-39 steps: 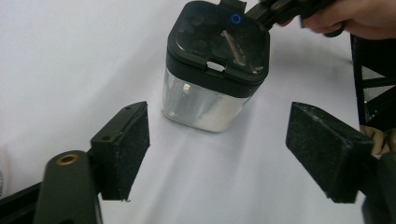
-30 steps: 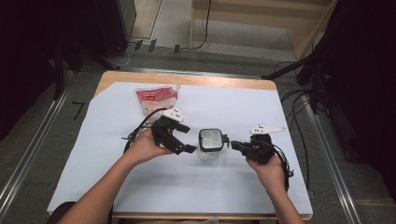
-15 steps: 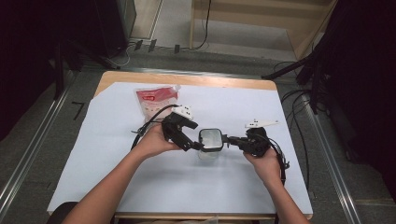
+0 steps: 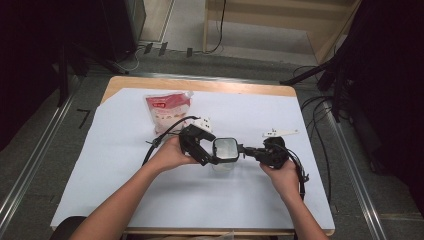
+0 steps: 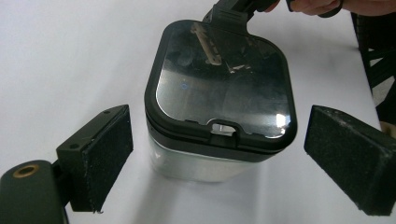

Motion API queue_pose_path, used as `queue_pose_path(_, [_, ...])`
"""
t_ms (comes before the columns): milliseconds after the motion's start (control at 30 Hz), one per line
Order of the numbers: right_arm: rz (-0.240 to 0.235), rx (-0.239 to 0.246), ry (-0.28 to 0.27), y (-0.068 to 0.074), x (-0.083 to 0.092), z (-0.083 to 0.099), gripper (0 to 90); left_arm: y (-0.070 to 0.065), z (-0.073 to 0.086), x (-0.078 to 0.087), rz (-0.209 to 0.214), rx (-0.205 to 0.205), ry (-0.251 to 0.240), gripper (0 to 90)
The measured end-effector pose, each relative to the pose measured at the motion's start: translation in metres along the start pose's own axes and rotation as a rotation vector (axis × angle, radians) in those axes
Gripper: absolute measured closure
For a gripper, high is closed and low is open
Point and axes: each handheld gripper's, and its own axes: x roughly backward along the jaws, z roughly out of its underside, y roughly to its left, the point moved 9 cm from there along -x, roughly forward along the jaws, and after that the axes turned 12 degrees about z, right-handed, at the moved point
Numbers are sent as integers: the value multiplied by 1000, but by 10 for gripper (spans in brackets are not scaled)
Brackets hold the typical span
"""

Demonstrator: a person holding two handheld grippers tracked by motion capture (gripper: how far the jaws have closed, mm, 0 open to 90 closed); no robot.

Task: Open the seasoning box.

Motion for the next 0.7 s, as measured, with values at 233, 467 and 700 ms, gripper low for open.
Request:
queue_pose_path(233, [14,-13,-16,0,-1,-1,900,2,1,-11,-19,-9,19,90])
queue_pose_path(467, [34,-4,-28,1,-2,-2,900,4,3,-22,-28,-5,27,96])
queue_pose_path(700, [45,-5,-36,2,-1,0,900,5,2,-24,-42,-27,30,134])
